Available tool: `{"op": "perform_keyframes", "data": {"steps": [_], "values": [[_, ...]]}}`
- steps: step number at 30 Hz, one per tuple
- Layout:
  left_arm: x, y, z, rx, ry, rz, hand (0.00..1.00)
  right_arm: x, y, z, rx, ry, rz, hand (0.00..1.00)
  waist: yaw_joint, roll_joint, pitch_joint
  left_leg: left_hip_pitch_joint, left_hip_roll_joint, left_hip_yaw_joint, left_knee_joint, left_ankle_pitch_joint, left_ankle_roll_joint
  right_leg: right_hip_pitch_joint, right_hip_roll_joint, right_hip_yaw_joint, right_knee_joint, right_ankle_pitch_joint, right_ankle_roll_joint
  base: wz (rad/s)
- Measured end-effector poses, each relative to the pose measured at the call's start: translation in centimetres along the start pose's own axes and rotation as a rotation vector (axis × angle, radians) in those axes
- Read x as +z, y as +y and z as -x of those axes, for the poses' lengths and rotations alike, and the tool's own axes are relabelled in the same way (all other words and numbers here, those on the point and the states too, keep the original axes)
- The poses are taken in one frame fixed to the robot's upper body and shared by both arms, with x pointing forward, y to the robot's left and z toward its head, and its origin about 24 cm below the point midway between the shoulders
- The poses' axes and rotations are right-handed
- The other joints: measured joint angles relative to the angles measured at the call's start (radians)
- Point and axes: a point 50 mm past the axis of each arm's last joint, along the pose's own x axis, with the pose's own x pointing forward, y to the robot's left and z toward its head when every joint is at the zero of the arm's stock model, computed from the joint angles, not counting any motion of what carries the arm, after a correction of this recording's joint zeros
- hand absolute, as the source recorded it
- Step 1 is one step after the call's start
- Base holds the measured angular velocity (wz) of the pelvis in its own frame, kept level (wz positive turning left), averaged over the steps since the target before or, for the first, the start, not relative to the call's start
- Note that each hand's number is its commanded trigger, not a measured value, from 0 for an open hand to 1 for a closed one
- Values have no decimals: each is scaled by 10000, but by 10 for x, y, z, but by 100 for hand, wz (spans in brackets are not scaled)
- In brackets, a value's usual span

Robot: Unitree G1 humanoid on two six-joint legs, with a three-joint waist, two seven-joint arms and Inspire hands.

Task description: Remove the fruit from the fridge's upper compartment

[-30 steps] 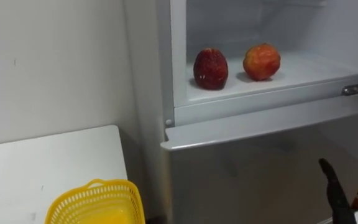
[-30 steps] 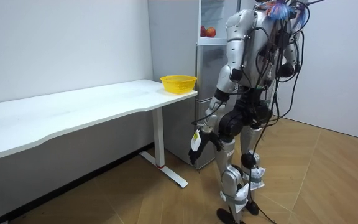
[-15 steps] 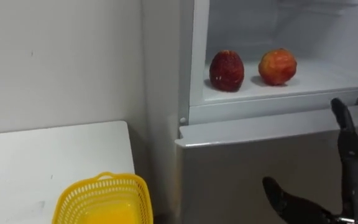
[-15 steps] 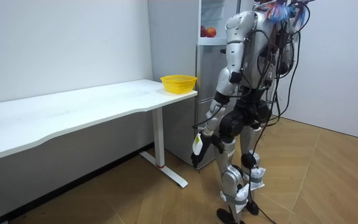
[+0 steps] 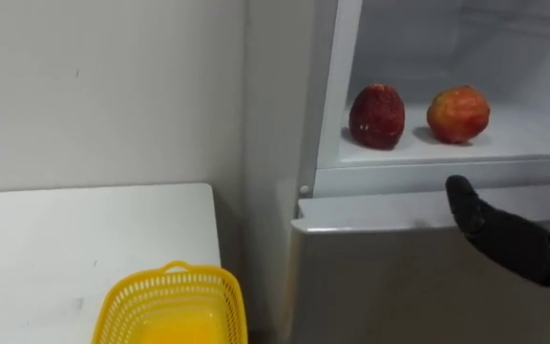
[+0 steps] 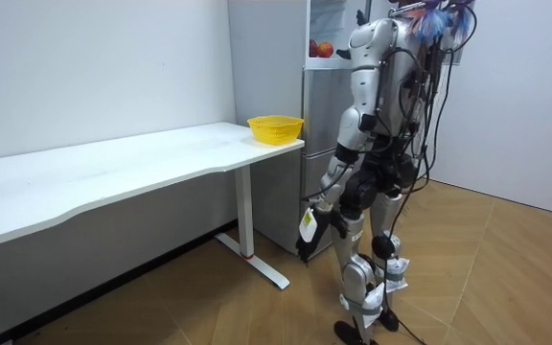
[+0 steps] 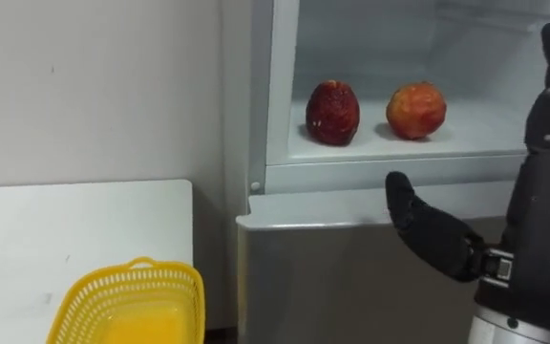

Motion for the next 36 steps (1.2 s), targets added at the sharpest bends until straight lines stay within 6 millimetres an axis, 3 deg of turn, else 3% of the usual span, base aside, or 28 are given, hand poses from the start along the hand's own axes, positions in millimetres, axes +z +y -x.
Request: {"op": "perform_keyframes", "data": {"steps": [3, 12, 22, 27, 36], "values": [[1, 2, 0, 26, 37, 122, 0, -6, 0, -11, -132, 50, 231, 0, 100, -9, 11, -16, -19, 1, 19, 3, 3, -10, -62, -1, 12, -2, -4, 0], [1, 1, -1, -353, 150, 183, 0, 2, 2, -42, -689, -398, -456, 0, 308, -17, 1, -47, -117, -104, 19, 56, 54, 69, -147, -152, 5, -3, 1, 4], [2, 3, -1, -473, 154, -108, 0, 0, 6, -52, -135, -214, -659, 0, 474, -23, 3, -181, -138, -330, 124, 63, 62, 42, -173, -314, -10, -11, 14, 5], [2, 3, -1, -449, 185, -188, 0, -15, 19, -67, 220, 570, -731, 0, 611, -40, 12, -180, -122, -412, 164, 71, 52, 38, -174, -322, 14, -4, 2, 5], [3, 6, -2, -376, 319, -203, 0, -27, 25, -73, 518, 1516, -1010, 0, 835, -123, 34, -258, -133, -478, 186, 78, 57, -2, -200, -403, 22, -4, 2, 1]]}}
